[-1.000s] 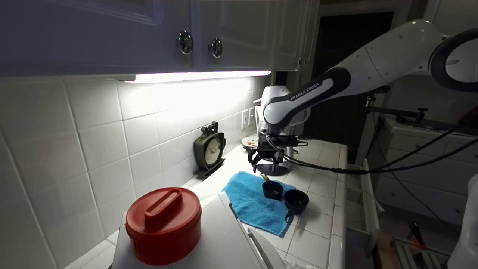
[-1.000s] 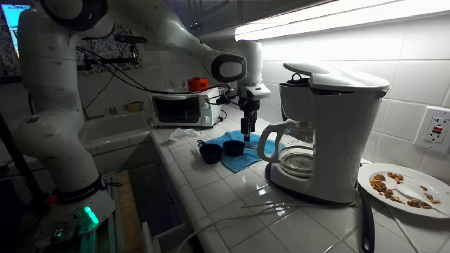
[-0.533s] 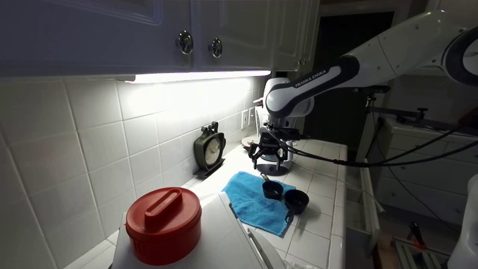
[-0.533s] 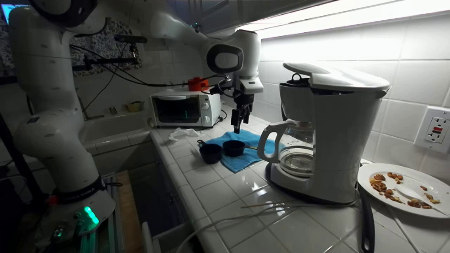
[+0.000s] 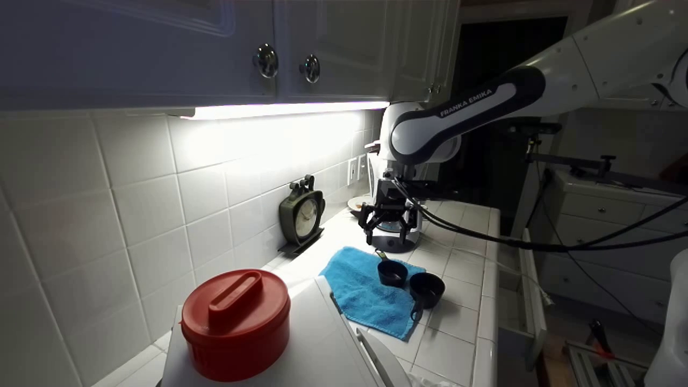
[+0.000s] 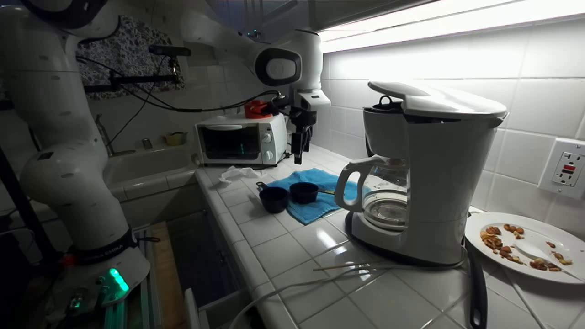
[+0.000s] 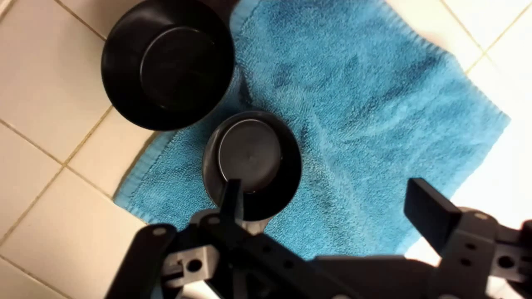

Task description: Unstack the black pots

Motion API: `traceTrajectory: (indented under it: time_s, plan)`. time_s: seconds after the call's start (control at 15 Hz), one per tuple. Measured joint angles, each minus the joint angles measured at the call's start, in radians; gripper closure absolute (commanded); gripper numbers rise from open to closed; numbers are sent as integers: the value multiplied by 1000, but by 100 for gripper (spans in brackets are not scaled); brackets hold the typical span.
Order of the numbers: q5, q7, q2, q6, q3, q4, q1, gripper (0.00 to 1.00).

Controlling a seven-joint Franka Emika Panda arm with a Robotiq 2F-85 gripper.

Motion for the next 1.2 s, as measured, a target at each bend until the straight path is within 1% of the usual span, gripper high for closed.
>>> traceTrajectory:
  time_s: [0.4,0.53,0.73,0.93,1.2]
  plan:
    - [-64,-241,-156,-47,17,-112,2,0]
    - [-100,-295,-201,-59,19,-146,1,0]
    - [-158,-340,-257,-55,22,-187,0,0]
    - [-200,-361,-301,-1,31,-231,-1,0]
    - [-203,-380,-346,128,35,-298,-2,0]
